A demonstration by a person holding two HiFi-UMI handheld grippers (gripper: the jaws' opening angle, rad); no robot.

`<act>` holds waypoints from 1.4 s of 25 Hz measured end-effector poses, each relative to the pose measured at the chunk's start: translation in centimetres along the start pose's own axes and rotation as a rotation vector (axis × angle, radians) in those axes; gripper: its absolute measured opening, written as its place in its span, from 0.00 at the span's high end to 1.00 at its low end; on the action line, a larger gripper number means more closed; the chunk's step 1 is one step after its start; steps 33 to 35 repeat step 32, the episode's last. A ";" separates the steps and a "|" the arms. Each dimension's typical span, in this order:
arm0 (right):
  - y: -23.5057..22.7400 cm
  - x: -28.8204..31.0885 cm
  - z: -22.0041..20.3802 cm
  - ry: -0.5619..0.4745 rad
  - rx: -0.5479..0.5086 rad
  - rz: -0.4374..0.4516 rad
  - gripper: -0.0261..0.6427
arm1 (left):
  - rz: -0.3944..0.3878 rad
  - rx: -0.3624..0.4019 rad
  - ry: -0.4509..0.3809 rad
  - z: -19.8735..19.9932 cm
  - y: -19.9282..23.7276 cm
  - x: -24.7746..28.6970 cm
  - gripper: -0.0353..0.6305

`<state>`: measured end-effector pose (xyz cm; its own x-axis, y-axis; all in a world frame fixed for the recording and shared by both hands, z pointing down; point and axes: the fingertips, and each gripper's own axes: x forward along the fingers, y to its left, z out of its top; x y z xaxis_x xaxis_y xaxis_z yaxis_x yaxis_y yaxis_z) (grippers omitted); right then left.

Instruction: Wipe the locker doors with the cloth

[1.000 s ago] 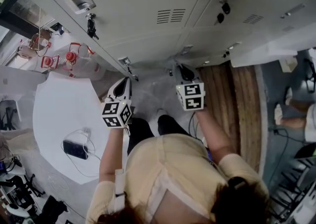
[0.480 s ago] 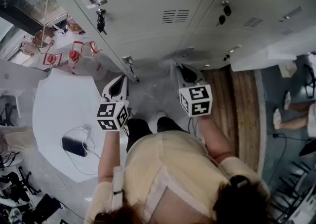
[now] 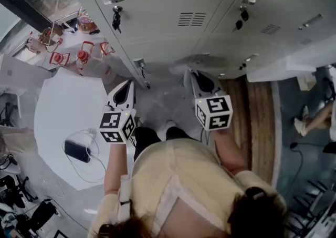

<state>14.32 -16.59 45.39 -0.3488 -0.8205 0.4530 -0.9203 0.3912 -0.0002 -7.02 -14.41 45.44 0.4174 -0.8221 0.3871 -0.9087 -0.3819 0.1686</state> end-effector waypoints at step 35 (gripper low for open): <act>-0.1 -2.4 1.5 -0.073 0.032 0.041 0.94 | 0.039 -0.045 -0.071 1.4 -1.7 -2.1 0.94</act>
